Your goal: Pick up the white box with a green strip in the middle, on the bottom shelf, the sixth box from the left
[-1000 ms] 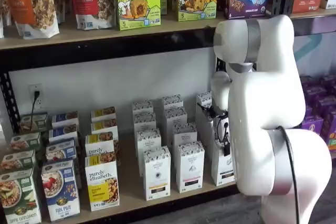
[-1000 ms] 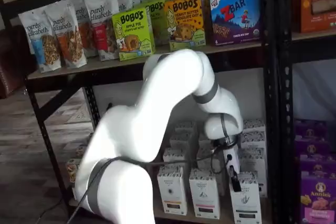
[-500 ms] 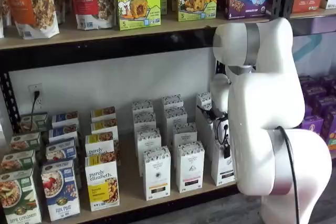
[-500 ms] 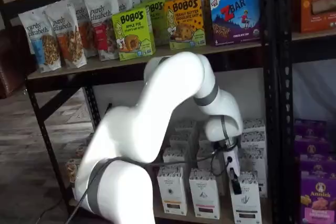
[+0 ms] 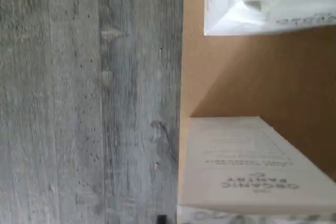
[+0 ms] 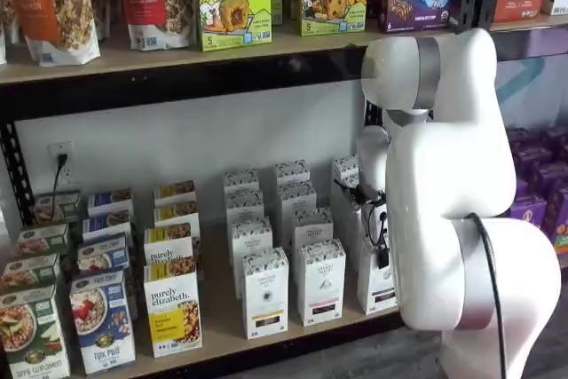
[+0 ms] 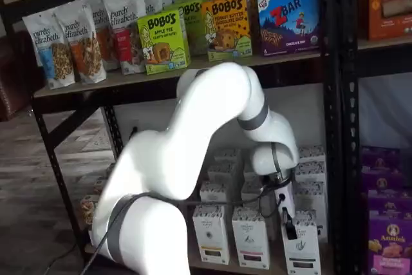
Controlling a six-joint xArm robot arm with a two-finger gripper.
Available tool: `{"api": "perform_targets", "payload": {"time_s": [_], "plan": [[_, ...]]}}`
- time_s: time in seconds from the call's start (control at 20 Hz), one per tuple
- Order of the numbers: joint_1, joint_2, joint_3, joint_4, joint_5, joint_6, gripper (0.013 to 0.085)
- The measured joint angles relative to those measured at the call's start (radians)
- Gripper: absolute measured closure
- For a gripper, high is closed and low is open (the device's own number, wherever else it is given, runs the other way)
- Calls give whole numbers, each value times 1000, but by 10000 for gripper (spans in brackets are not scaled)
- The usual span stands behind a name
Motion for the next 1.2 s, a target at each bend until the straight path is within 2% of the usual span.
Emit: {"api": "perform_targets", "payload": {"time_s": [0.1,0.15,0.25,0.55,0.75,0.9,1.1,1.2], "plan": [[-1,-4,6,5,-1,-5,410],[-1,-6,9,6,-2,-6,410],[-2,-13,20,7,-8,-7,490],[-11,-59,98,-46,-63,36,490],[-16,-127,196,-74,-95,61,490],[-14,-189,279,-64,-107,58,490],[-4,-289,403,-14,-118,23,490],[-2,-342,469,-9,-137,23,490]]}}
